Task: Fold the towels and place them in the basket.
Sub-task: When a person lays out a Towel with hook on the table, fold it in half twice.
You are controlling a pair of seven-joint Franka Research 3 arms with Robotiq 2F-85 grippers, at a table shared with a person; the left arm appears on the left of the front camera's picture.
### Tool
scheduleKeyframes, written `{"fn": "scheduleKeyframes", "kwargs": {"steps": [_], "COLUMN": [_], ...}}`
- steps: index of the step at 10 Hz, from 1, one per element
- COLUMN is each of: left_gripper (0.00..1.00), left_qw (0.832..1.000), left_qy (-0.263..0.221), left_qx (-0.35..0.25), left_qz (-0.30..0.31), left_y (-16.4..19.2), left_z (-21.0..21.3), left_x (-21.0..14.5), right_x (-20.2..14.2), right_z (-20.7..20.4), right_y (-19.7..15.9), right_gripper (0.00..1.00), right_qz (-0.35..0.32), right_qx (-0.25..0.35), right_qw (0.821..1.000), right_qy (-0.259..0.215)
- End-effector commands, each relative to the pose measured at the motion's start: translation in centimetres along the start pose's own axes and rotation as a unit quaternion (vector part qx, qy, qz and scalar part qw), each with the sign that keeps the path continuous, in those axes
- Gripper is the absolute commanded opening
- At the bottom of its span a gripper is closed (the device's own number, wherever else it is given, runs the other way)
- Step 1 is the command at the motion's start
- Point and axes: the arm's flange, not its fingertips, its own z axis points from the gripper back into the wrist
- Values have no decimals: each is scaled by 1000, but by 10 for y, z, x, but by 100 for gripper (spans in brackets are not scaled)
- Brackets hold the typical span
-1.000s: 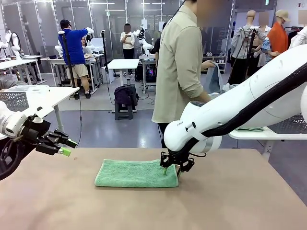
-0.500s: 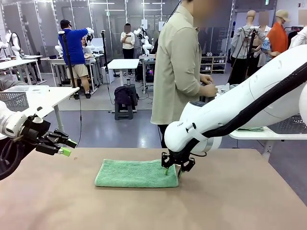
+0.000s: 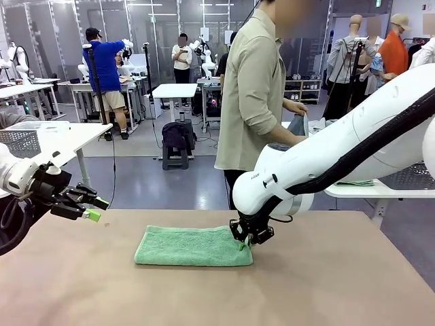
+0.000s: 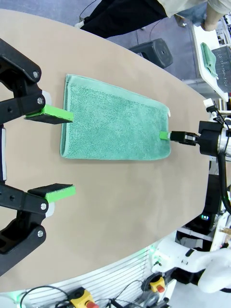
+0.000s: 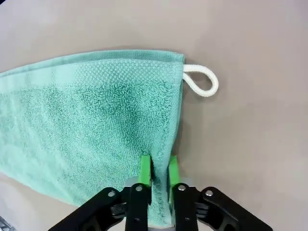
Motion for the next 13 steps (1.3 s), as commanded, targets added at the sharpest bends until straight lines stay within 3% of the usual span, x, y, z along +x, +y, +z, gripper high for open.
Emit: {"fn": "scheduleKeyframes", "kwargs": {"steps": [1,7,10,13], "left_gripper": [65,65,65,65], "left_qw": [1000,1000,1000,1000], "left_qy": [0,0,0,0], "left_qx": [1,1,1,1], "left_qz": [0,0,0,0], "left_y": [-2,-2,-2,-2], "left_z": [1,1,1,1], "left_x": [0,0,0,0], "right_x": [5,7,7,0], "right_z": [-1,4,39,92], "right_y": [5,-5,-26,-3], "right_gripper": [1,0,0,0], "right_qz": [-14,7,45,69], "right_qx": [-12,-1,-13,-55], "right_qw": [1000,1000,999,996], "right_qy": [-1,-1,-7,-28]}}
